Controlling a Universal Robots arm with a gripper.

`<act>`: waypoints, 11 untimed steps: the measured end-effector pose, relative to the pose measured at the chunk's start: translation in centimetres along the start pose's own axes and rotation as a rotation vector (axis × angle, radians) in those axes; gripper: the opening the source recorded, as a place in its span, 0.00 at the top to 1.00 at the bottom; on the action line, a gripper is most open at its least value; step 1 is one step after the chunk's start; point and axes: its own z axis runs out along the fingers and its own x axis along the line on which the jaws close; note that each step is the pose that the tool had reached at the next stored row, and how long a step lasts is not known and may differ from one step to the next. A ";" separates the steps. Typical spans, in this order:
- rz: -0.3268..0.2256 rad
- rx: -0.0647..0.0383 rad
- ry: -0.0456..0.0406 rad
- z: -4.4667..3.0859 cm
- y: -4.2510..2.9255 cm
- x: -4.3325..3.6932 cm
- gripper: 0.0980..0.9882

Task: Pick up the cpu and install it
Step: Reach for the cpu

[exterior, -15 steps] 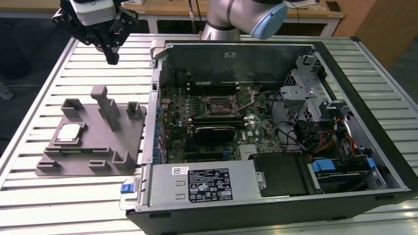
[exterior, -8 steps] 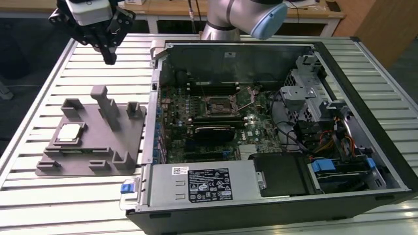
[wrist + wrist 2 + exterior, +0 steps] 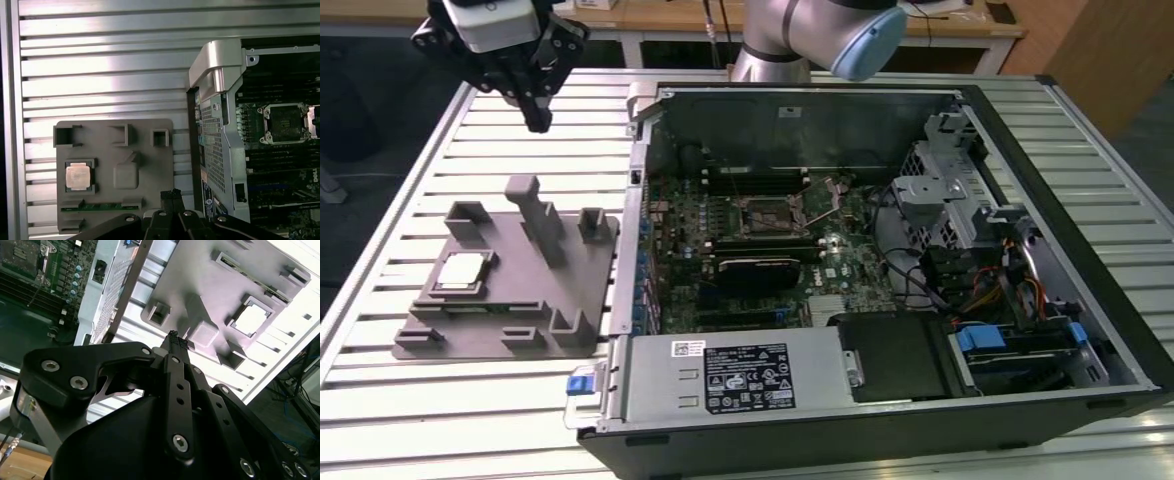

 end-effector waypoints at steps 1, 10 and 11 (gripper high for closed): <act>0.000 0.000 0.0001 0.01 -0.01 0.07 0.99; 0.000 0.000 0.0000 0.12 -0.06 0.65 0.99; 0.000 0.000 0.0000 0.13 -0.06 0.72 0.99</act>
